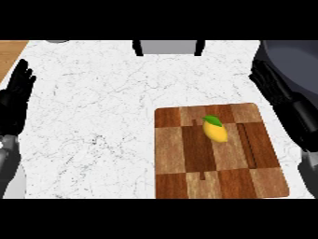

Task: Pick the lemon from the cutting board and place it in the pot

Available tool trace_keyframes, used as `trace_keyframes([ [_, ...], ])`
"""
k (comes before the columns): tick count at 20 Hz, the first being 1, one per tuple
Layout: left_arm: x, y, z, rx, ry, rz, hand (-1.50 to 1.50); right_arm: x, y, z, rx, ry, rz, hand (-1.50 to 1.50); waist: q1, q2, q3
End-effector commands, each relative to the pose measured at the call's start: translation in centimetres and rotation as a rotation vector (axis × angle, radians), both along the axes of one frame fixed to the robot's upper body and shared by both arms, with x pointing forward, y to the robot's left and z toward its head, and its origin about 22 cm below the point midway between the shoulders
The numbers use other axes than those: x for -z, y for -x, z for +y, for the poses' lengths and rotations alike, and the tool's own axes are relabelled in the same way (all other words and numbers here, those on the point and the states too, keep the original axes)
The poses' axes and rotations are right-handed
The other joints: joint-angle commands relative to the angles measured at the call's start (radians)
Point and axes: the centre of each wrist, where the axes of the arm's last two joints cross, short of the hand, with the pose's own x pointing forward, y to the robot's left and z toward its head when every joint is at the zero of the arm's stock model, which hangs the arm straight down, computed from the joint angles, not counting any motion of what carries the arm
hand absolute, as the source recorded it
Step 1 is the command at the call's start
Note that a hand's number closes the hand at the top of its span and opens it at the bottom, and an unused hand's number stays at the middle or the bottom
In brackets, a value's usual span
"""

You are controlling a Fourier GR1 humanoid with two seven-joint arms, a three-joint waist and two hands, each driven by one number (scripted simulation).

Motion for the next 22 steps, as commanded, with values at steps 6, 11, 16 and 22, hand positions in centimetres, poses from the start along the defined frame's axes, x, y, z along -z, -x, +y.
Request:
trace_keyframes([
  [6, -3.6, -1.4, -5.2, 0.172, 0.106, -0.118, 0.00, -2.1, -6.1, 3.2, -0.482, -0.057, -0.094, 1.50, 0.124, 0.077, -0.024],
  [11, -2.6, -0.7, -6.7, 0.196, 0.158, -0.077, 0.00, -0.4, -8.2, -0.5, -0.431, 0.068, -0.240, -1.50, 0.114, 0.079, -0.023],
  [16, -2.1, -0.1, -7.4, 0.183, 0.166, -0.044, 0.00, -0.3, -9.8, -2.7, -0.592, -0.012, -0.339, -1.50, 0.092, 0.072, -0.025],
  [22, -3.0, -0.3, -6.4, 0.143, 0.154, -0.042, 0.00, -4.0, -11.6, -1.7, -0.778, 0.241, -0.289, -1.50, 0.062, 0.058, -0.029],
])
